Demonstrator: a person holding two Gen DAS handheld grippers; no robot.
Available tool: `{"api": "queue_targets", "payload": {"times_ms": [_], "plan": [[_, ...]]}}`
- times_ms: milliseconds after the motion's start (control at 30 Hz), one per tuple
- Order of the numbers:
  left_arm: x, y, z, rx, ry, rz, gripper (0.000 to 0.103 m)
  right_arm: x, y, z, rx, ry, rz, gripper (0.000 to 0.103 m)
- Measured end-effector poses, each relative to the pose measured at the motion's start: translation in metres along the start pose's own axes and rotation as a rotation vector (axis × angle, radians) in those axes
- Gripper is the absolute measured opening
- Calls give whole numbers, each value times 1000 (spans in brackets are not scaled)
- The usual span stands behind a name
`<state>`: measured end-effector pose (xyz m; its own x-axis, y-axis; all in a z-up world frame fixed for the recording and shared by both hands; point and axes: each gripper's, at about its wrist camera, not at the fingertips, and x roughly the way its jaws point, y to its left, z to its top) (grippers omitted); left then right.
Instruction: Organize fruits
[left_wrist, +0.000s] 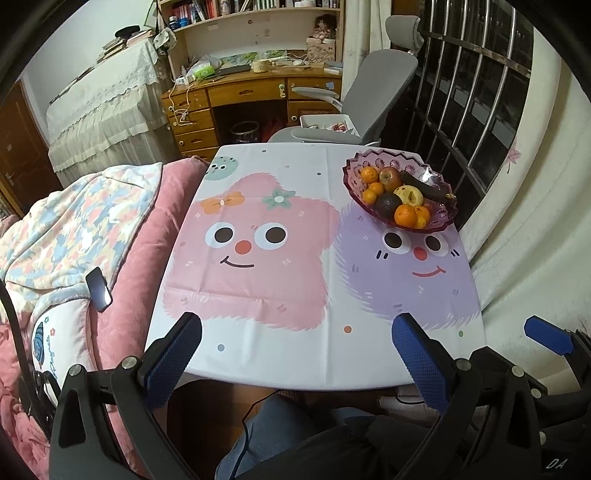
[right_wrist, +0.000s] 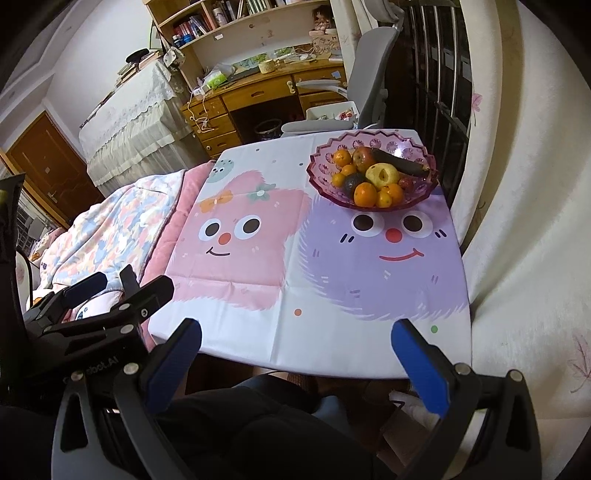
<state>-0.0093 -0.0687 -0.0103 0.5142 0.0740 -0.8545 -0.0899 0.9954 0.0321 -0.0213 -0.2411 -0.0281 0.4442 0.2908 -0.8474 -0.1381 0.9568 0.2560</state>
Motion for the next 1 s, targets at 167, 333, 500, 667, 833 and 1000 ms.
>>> {"api": "queue_targets", "payload": {"times_ms": [167, 333, 500, 667, 833, 1000], "plan": [[0, 2, -2, -7, 3, 2, 102, 1, 0, -1, 0, 10, 0, 103], [1, 2, -5, -12, 8, 2, 102, 2, 1, -2, -4, 18, -1, 103], [1, 1, -6, -14, 11, 2, 102, 4, 1, -3, -3, 22, 1, 103], [1, 0, -7, -14, 13, 1, 102, 5, 0, -5, -5, 26, -1, 103], [1, 0, -7, -13, 11, 2, 102, 6, -1, -6, -3, 26, -1, 103], [1, 0, -6, -14, 13, 2, 102, 6, -2, -5, -5, 28, -1, 103]]}}
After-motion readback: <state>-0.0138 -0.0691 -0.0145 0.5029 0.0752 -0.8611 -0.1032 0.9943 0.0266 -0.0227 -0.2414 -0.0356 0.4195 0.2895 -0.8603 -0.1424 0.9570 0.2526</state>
